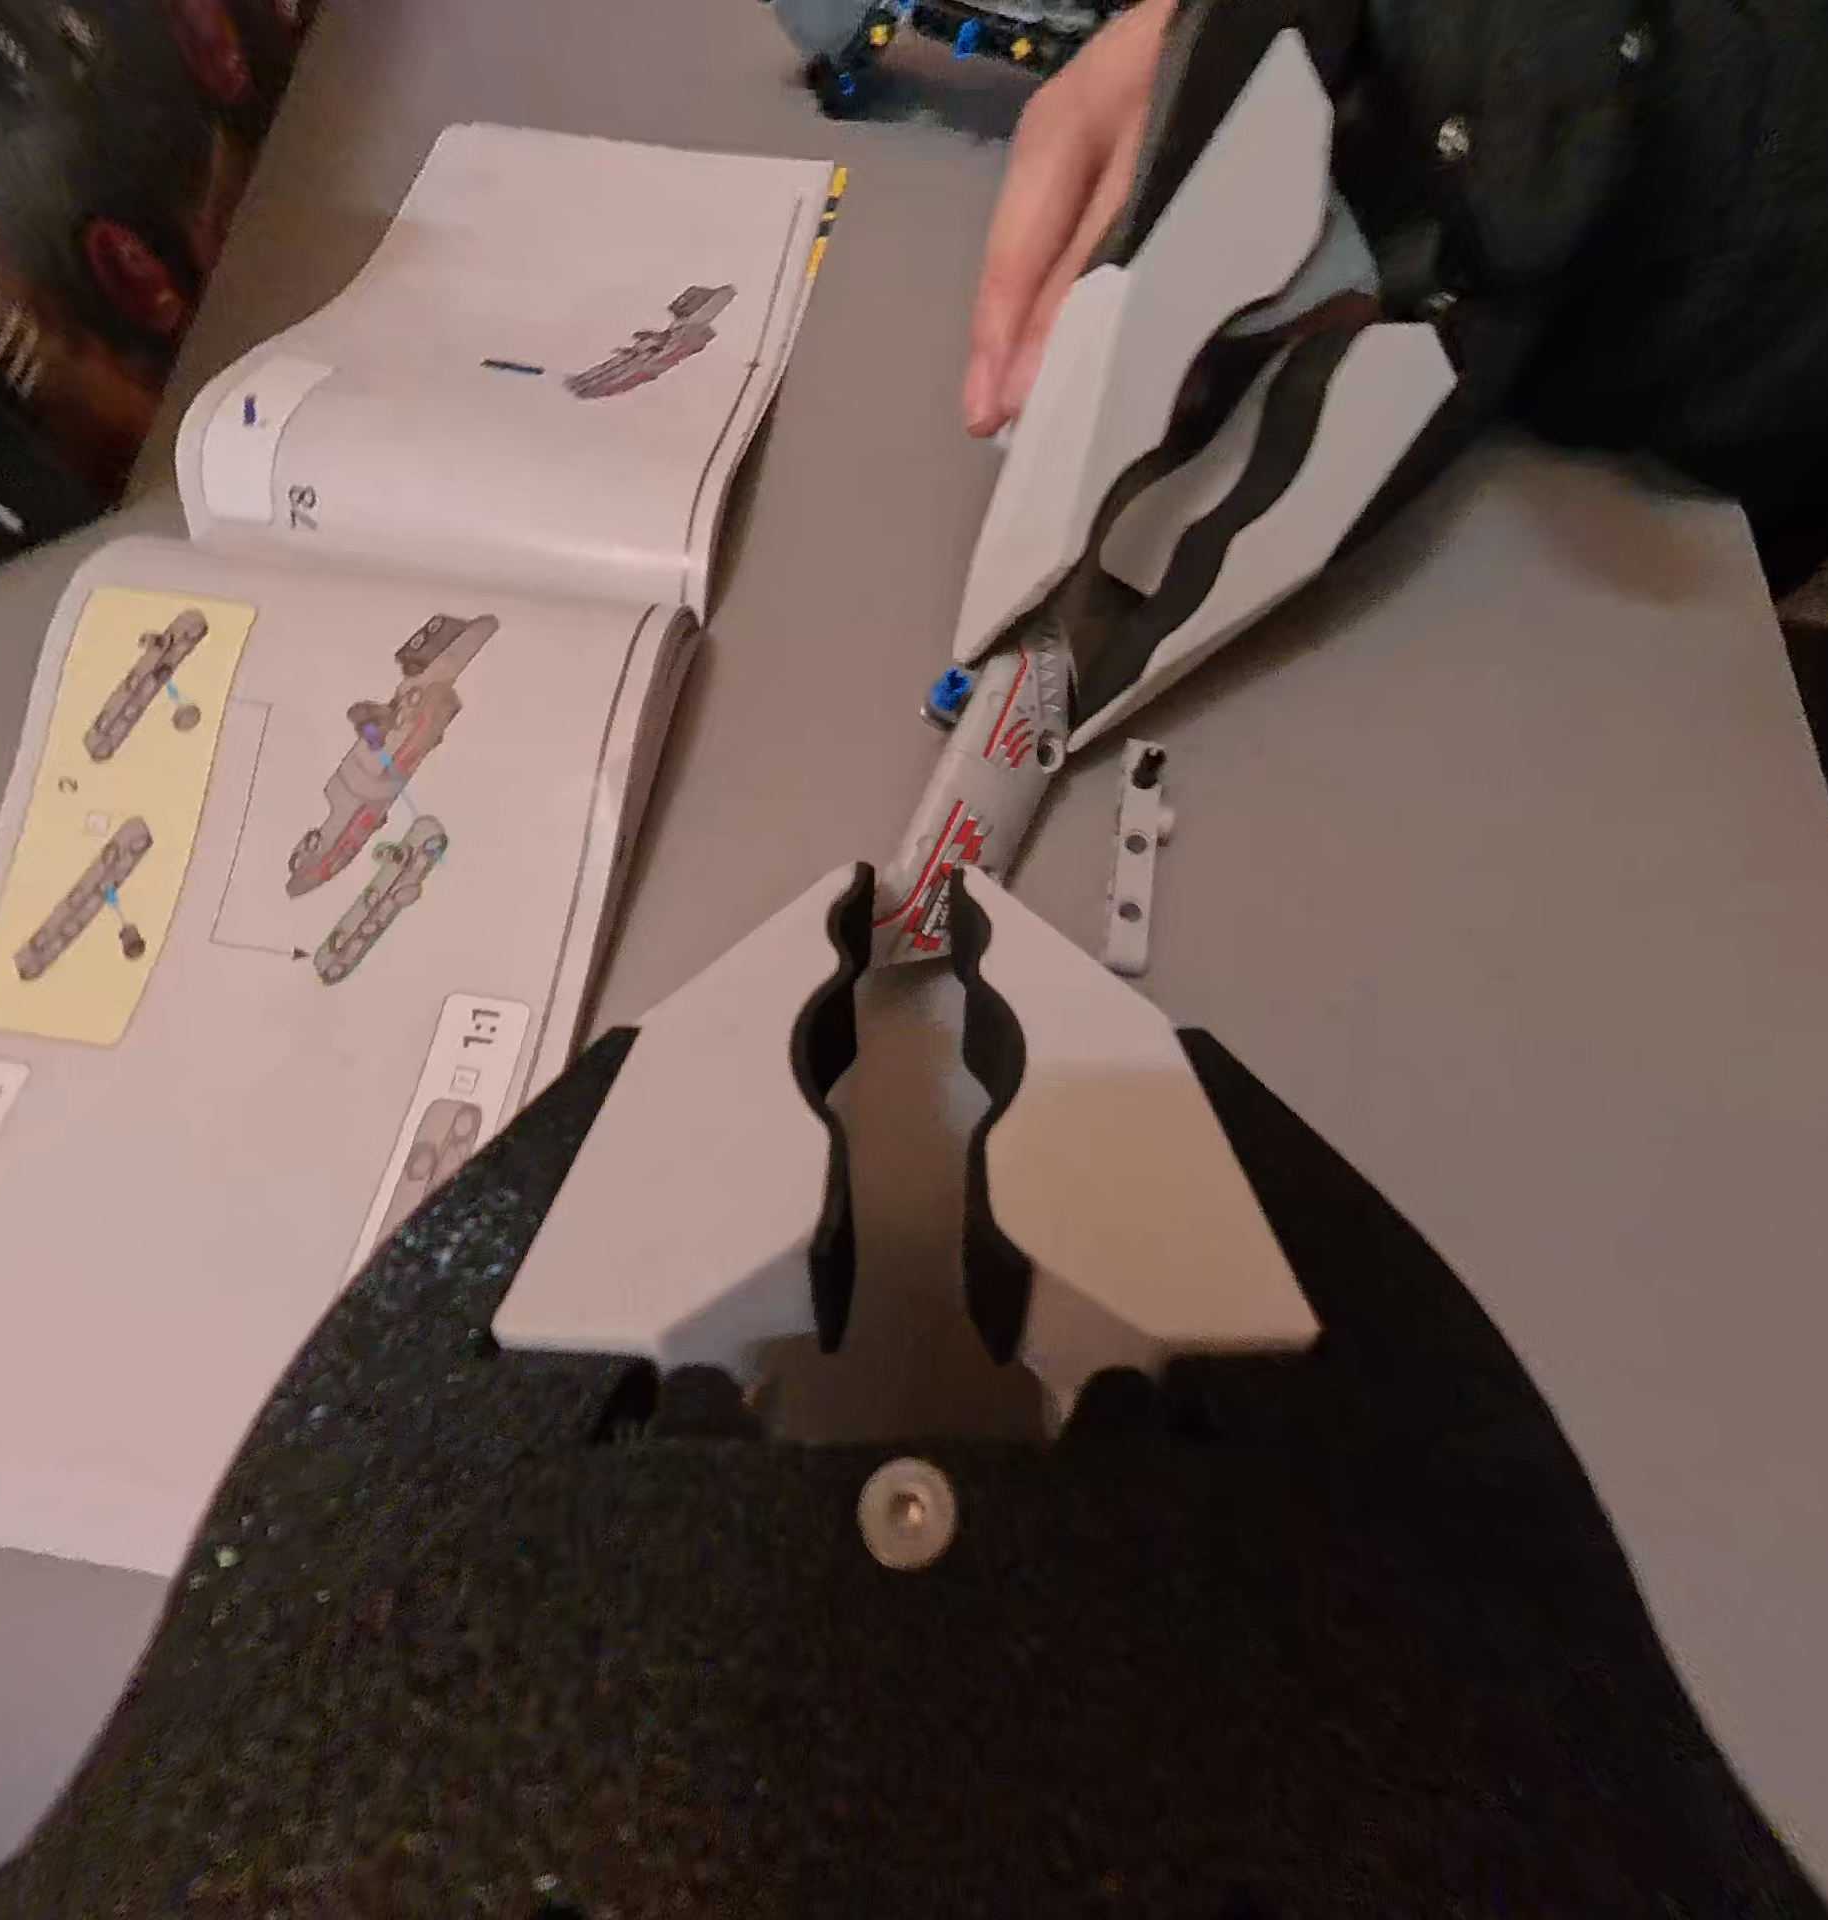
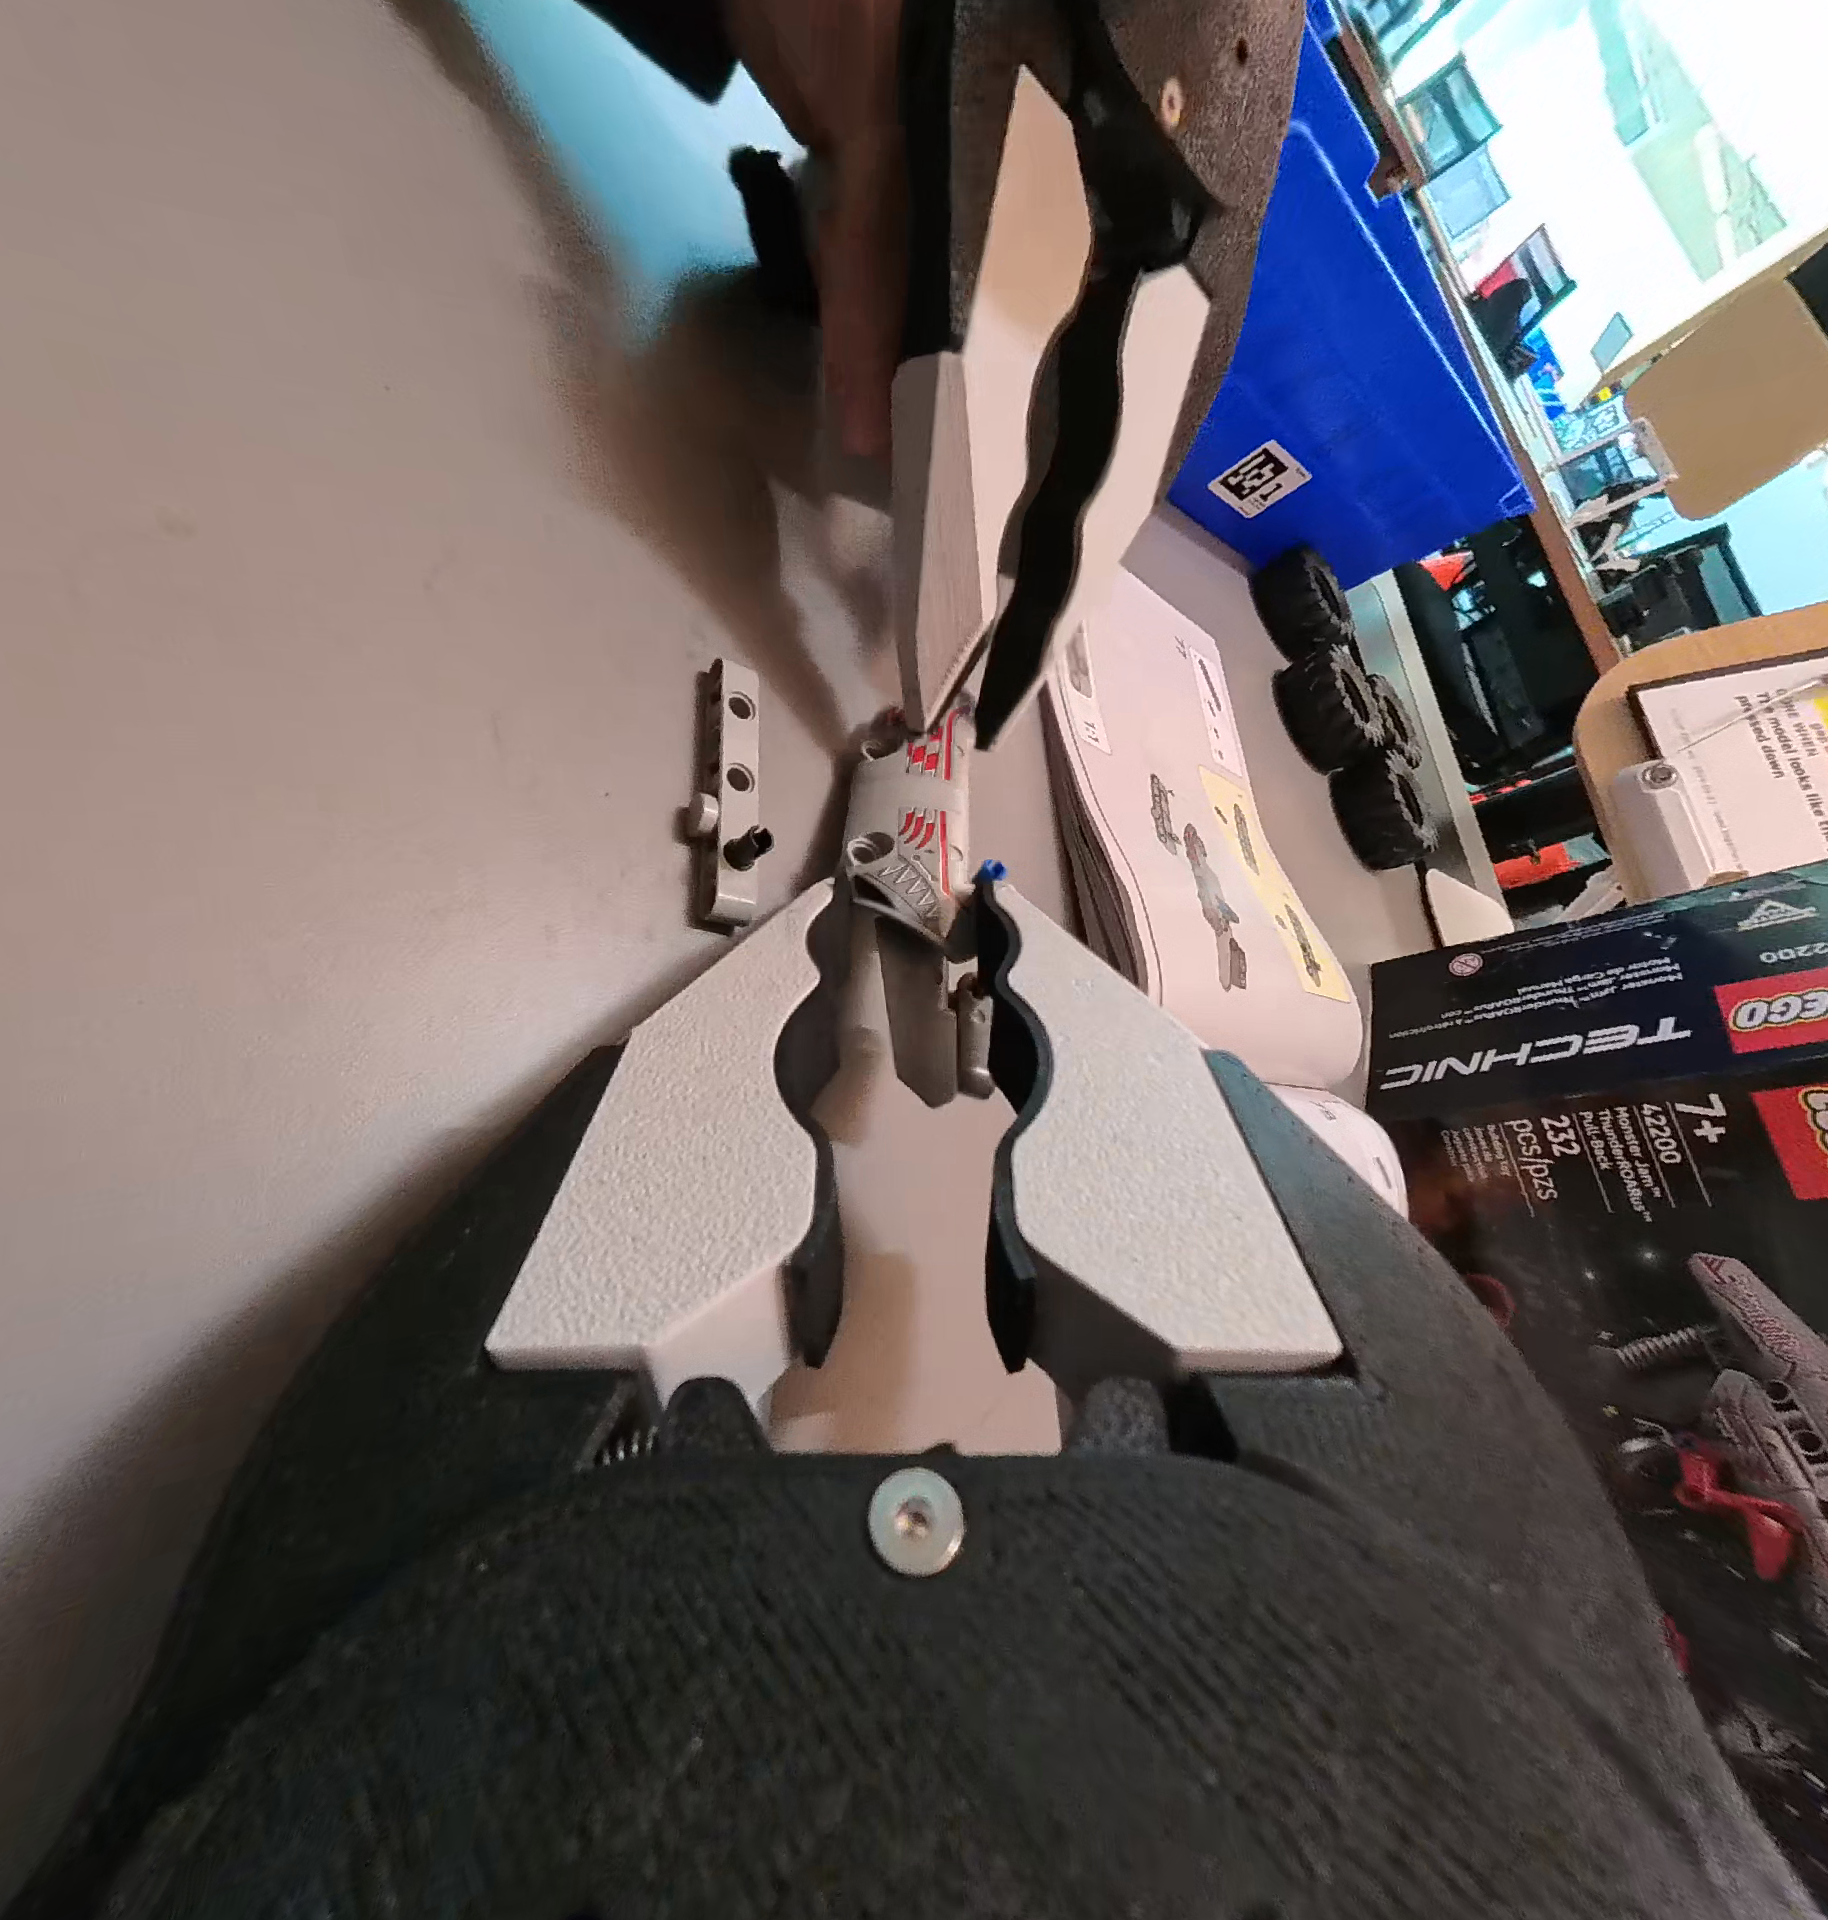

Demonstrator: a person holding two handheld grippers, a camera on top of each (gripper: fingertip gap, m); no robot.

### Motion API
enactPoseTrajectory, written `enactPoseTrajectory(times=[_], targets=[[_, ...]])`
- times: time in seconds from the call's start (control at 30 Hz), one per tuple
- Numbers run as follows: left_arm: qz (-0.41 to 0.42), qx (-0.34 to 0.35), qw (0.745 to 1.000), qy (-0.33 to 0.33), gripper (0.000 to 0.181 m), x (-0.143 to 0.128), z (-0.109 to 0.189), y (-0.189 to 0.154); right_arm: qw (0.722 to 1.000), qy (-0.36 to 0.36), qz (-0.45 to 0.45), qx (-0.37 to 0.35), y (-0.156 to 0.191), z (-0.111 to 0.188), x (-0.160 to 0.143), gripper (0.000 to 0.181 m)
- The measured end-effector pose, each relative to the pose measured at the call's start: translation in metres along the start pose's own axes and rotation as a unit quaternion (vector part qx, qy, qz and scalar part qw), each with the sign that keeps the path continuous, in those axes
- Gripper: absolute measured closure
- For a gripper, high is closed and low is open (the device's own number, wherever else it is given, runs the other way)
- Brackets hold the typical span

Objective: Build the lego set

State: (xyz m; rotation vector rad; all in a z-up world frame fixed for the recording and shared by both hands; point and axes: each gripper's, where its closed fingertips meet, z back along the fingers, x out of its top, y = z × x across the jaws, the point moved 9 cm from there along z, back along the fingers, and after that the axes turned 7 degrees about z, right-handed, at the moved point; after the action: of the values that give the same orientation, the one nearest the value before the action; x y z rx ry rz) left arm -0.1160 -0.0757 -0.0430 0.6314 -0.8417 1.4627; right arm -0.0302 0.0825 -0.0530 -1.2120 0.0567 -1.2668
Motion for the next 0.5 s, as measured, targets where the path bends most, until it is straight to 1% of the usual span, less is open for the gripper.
enactPoseTrajectory(times=[0.03,0.1,0.17,0.2,0.33,0.4,0.5], targets=[[-0.017,-0.002,1.0,-0.007,0.172,0.0,0.002,-0.002,1.0,0.0,-0.003,0.003,0.0,0.0,0.0,0.159],[-0.051,-0.005,0.998,-0.022,0.179,0.0,0.004,-0.007,1.0,0.004,-0.017,0.015,-0.001,0.002,0.0,0.156],[-0.083,0.001,0.996,-0.028,0.181,-0.001,0.006,-0.01,0.998,0.003,-0.056,0.034,-0.005,0.005,0.001,0.141],[-0.096,0.004,0.995,-0.029,0.181,-0.002,0.006,-0.012,0.995,-0.003,-0.087,0.046,-0.009,0.007,0.001,0.138],[-0.121,0.001,0.992,-0.037,0.181,-0.003,0.007,-0.016,0.98,-0.043,-0.179,0.081,-0.029,0.008,-0.005,0.135],[-0.135,0.003,0.99,-0.039,0.181,-0.003,0.008,-0.016,0.973,-0.034,-0.202,0.106,-0.036,0.003,-0.012,0.133],[-0.148,0.002,0.988,-0.038,0.181,-0.005,0.009,-0.017,0.964,-0.02,-0.205,0.171,-0.036,-0.005,-0.015,0.134]])
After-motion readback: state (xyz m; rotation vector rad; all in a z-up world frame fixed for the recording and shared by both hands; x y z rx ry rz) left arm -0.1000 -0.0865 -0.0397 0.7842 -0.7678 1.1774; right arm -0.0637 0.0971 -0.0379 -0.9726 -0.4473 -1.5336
